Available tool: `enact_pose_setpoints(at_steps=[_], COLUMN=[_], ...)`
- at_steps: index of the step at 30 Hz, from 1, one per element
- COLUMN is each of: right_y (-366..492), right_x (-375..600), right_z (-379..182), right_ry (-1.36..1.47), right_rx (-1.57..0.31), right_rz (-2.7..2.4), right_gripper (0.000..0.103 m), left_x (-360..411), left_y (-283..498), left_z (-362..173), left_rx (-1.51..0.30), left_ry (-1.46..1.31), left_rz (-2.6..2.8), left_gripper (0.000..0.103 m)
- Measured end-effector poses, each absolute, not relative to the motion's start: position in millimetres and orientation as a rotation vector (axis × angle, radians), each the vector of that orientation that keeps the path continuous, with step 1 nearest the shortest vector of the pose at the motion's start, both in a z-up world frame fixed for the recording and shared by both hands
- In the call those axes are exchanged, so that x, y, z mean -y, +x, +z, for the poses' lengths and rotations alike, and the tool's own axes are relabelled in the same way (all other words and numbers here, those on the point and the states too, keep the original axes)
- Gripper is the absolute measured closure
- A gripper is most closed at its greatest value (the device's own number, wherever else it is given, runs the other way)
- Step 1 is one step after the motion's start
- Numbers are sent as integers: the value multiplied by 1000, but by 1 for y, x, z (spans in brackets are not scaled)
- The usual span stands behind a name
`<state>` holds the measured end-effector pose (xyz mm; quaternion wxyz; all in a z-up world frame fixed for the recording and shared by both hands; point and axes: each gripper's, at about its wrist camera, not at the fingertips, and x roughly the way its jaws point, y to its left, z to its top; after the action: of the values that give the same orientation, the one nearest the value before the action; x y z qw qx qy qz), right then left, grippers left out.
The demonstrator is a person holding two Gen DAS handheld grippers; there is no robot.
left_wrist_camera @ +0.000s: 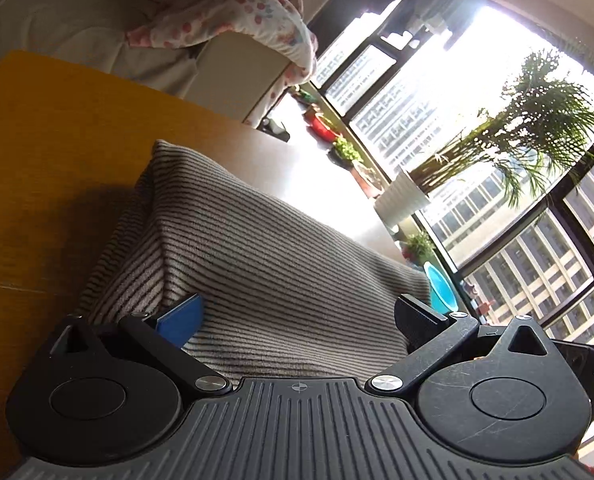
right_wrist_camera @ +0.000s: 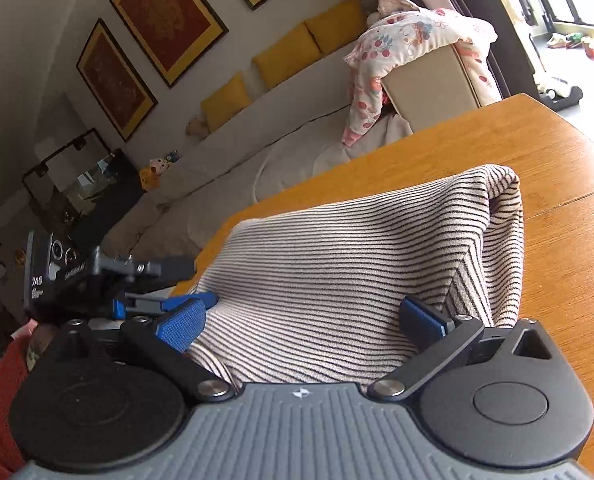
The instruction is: Fold clothes
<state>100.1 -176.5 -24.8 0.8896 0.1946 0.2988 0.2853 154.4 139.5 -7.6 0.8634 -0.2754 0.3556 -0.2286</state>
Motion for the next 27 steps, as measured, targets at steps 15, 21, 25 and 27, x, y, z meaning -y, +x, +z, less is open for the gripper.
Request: enact_pose_setpoints(at_steps=[15, 21, 25, 27], right_y=[152, 127, 101, 90], right_x=[186, 166, 153, 150], right_z=[4, -23, -22, -23], right_ry=[-233, -253, -263, -193], right_rx=[-578, -550, -546, -579], right_rz=[193, 144, 162, 215], right_gripper=[0, 0, 0, 0], left_x=[-78, -87, -94, -95], left_y=[131, 159, 184, 194], left_z=[-9, -8, -9, -10], left_rx=[-854, -854, -833, -827], left_ry=[-549, -551, -569, -580], left_rz=[-671, -626, -576, -564], left_gripper=[0, 0, 0, 0])
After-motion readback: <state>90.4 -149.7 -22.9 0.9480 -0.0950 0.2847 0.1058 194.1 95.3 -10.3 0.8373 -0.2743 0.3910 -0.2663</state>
